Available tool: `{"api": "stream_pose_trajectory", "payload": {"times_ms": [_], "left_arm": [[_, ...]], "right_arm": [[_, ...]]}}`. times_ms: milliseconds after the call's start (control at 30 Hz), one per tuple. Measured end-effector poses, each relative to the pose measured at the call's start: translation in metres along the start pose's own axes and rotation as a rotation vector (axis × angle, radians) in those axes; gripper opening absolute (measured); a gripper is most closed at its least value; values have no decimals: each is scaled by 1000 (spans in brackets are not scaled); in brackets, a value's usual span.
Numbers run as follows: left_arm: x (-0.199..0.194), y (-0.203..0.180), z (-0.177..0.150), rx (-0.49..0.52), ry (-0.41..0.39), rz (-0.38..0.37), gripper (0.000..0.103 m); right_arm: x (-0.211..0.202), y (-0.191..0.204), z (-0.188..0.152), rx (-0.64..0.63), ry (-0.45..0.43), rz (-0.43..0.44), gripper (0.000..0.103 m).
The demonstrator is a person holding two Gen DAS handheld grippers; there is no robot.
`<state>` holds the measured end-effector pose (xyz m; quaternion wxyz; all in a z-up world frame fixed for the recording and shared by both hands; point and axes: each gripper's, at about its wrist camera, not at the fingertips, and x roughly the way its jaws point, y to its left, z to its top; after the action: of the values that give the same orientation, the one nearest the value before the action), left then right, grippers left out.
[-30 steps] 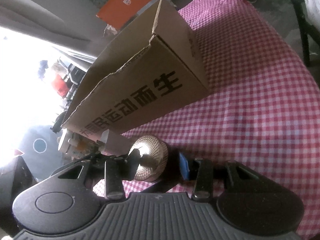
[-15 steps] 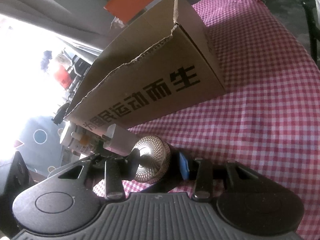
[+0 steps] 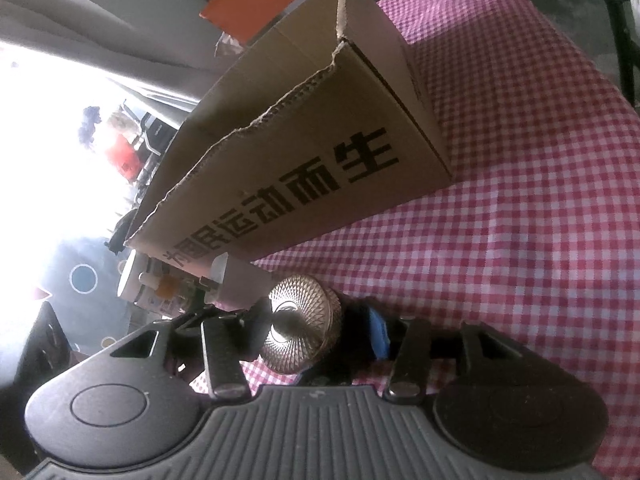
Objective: Organize rigid objects
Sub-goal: 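Close the right gripper on the rose-gold jar while the left gripper closes on it, then carry the rose-gold jar into the cardboard box and open both grippers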
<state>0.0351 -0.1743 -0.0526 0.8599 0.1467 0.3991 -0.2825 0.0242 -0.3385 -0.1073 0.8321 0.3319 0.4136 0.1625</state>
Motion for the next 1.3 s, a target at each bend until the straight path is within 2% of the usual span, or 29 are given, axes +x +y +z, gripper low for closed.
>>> {"api": "stream_pose_trajectory", "payload": {"times_ms": [467,933,1100,1300], "left_arm": [[-3,6,-1,-25,11,2,56],[-20,3,-1,-28,-18,15,56],[-43,7,7,-22,-71,15,56],[-83,24,44,-30,-188,20,56]], "right_arm": [[0,4,-3,0,-15,-11,51],[-14,13,-1,-28,-45,-4,51],[-31,30,1,-68,-79,-6,51],[-63,76,25,-199,-184,14,51]]}}
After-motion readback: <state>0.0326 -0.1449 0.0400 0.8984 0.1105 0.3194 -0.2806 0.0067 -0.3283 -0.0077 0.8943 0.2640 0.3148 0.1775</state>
